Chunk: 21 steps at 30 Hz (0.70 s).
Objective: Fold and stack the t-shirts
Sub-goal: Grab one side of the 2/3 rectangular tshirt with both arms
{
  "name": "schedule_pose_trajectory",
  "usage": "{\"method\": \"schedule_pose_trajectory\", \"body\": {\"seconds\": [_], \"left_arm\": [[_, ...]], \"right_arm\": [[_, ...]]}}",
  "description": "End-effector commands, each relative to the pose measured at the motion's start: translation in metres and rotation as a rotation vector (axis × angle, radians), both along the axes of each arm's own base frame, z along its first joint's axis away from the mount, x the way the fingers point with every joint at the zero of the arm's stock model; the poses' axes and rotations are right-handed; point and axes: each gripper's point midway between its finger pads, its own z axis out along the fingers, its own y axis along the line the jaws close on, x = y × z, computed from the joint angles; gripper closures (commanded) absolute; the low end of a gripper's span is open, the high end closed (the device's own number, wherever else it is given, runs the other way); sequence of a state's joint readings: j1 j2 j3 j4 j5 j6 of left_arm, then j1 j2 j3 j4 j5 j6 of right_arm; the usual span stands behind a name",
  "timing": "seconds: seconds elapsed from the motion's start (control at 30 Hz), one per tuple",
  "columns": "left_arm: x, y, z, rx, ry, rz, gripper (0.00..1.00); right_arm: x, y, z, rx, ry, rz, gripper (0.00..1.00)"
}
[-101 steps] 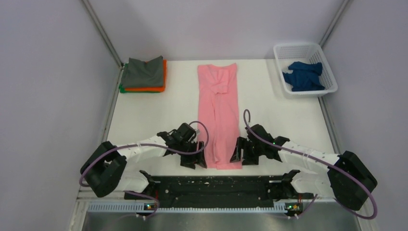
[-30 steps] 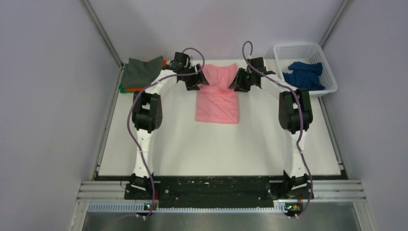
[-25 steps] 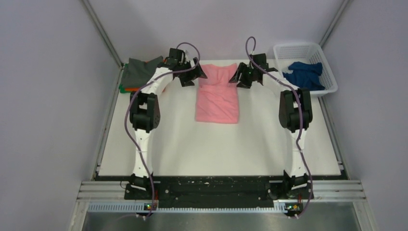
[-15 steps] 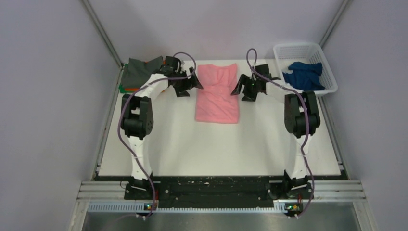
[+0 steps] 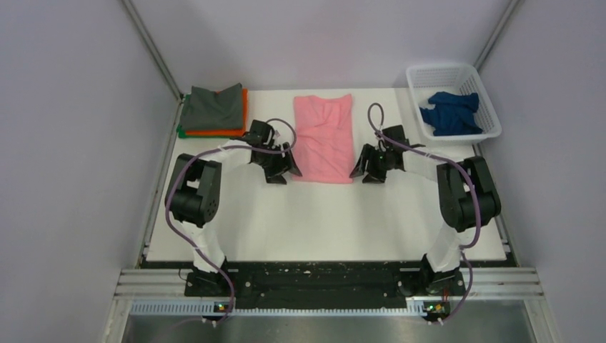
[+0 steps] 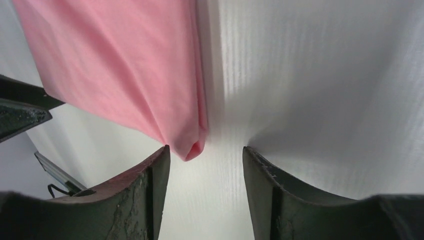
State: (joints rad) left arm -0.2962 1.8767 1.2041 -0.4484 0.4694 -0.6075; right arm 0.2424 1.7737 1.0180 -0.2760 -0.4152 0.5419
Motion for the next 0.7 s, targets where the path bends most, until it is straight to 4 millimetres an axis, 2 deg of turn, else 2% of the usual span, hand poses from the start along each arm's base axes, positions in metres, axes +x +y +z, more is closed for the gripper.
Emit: {"method": "schedule_pose_trajectory", "body": {"seconds": [0.0,0.27,0.4,0.47,0.6,0.67], "left_arm": [[0.014,-0.015,0.008,-0.048,-0.072,-0.006,0.33],[0.006,-0.019,-0.011,-0.002,-0.044,-0.032,0.57],[0.006,-0.016,-0.023,0.049,-0.02,-0.006,0.8],[0.007,-0.009,-0.029,0.099,-0.022,0.016,0.99],[0.002,-0.001,-0.027,0.129,-0.044,0.039,1.0],[-0.011,0.003,-0.025,0.134,-0.045,0.034,1.0]], "right_arm": [[-0.012,0.014,-0.004,-0.017,-0.016,0.044,0.48],[-0.019,0.021,-0.019,0.001,0.009,0.017,0.73],[-0.018,0.022,-0.021,0.01,0.001,0.006,0.89],[-0.017,0.023,-0.02,0.015,-0.002,0.008,0.99],[-0.025,0.026,-0.015,0.03,-0.012,0.031,1.0],[-0.035,0.024,-0.013,0.027,0.003,0.045,1.0]]}}
